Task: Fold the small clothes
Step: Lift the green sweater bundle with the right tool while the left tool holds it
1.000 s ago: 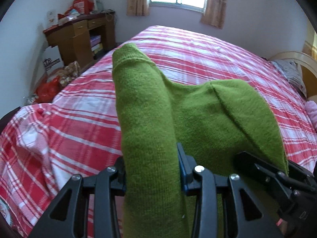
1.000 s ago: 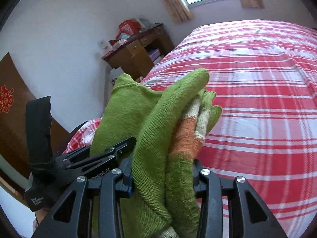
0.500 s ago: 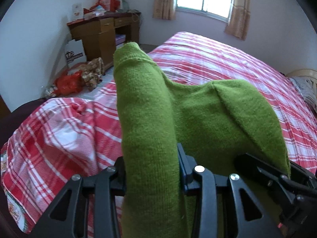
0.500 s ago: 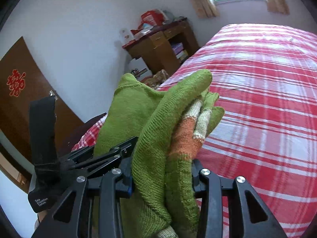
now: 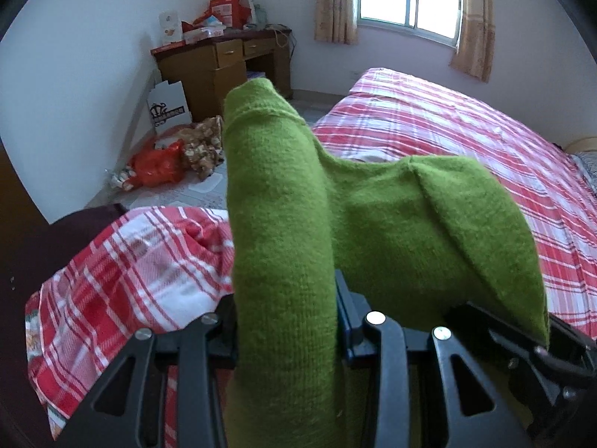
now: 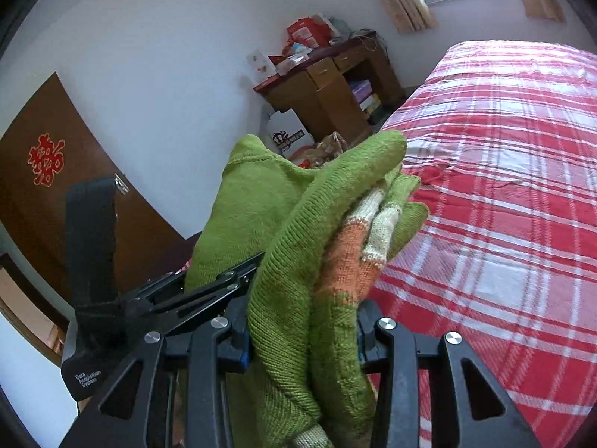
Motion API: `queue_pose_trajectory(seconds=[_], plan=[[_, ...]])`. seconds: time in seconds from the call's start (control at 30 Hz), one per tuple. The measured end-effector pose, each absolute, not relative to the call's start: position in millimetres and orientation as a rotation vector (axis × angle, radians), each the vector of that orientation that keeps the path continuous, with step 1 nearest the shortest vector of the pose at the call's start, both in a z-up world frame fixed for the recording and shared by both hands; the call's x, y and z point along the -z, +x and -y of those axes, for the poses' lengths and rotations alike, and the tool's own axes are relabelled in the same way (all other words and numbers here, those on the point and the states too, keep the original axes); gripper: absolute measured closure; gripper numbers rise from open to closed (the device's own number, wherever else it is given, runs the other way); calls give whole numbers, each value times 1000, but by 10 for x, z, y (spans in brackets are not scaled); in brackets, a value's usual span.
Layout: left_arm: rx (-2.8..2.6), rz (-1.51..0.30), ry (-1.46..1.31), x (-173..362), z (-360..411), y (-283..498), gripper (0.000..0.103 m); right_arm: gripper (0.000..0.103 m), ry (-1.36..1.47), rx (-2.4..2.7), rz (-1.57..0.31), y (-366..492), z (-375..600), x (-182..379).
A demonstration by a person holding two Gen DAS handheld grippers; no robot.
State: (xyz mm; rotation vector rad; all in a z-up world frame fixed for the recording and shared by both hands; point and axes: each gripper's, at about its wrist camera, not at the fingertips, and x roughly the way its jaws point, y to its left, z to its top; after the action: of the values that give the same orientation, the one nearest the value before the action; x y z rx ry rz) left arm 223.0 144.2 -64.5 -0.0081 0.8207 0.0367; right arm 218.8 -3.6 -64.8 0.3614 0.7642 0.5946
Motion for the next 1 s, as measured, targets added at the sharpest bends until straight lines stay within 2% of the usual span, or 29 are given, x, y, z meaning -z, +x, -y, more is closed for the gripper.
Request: queue_pose_trajectory(seconds=[0.63, 0.77, 0.9, 1.0], plan=[[28, -759, 55, 551, -1095, 2765, 65, 63, 385, -526, -673, 2483, 359, 506], [23, -734, 80, 718, -1022, 2964, 64, 63, 383, -487, -657, 2718, 417, 687], [-3, -791, 124, 1023, -1000, 3182, 64, 63, 360, -416, -721, 2990, 436, 972], [15, -833, 38, 1043, -1149, 3267, 63, 63, 349, -396, -757, 3119, 461, 1114]])
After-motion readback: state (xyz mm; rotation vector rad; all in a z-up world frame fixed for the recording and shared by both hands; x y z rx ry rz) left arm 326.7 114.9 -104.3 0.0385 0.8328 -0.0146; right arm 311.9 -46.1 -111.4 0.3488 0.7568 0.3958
